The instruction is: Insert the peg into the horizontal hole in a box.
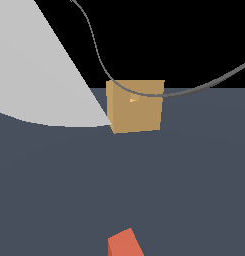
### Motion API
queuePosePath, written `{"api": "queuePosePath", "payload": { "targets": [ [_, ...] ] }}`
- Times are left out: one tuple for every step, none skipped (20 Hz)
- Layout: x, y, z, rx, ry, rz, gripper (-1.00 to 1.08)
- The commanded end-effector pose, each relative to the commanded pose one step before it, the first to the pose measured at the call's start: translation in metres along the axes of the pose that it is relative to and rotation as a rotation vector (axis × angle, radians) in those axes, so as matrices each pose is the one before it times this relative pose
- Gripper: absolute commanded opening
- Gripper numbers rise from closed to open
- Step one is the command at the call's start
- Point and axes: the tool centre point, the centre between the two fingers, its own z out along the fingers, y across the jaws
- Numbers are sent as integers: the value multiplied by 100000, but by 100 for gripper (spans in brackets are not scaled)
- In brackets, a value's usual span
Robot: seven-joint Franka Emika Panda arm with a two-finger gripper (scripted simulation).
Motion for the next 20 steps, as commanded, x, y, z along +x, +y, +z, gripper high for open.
{"api": "queuePosePath", "payload": {
  "targets": [
    [31, -26, 1218, 26, 36, -25, 100],
    [-6, -1, 307, 0, 0, 0, 100],
    [-12, 5, 223, 0, 0, 0, 100],
    [-18, 12, 138, 0, 0, 0, 100],
    [-24, 18, 54, 0, 0, 0, 100],
    [-30, 25, -28, 0, 0, 0, 100],
    [-25, 21, -67, 0, 0, 0, 100],
    [-8, 7, -29, 0, 0, 0, 100],
    [0, 0, 0, 0, 0, 0, -100],
    [0, 0, 0, 0, 0, 0, -100],
    [0, 0, 0, 0, 0, 0, -100],
    [0, 0, 0, 0, 0, 0, -100],
    [0, 0, 0, 0, 0, 0, -100],
    [0, 0, 0, 0, 0, 0, -100],
    [0, 0, 0, 0, 0, 0, -100],
    [0, 0, 0, 0, 0, 0, -100],
    [0, 0, 0, 0, 0, 0, -100],
    [0, 0, 0, 0, 0, 0, -100],
    [30, 3, 20, 25, 36, -21, -100],
    [17, 9, -5, 0, 0, 0, -100]
  ]
}}
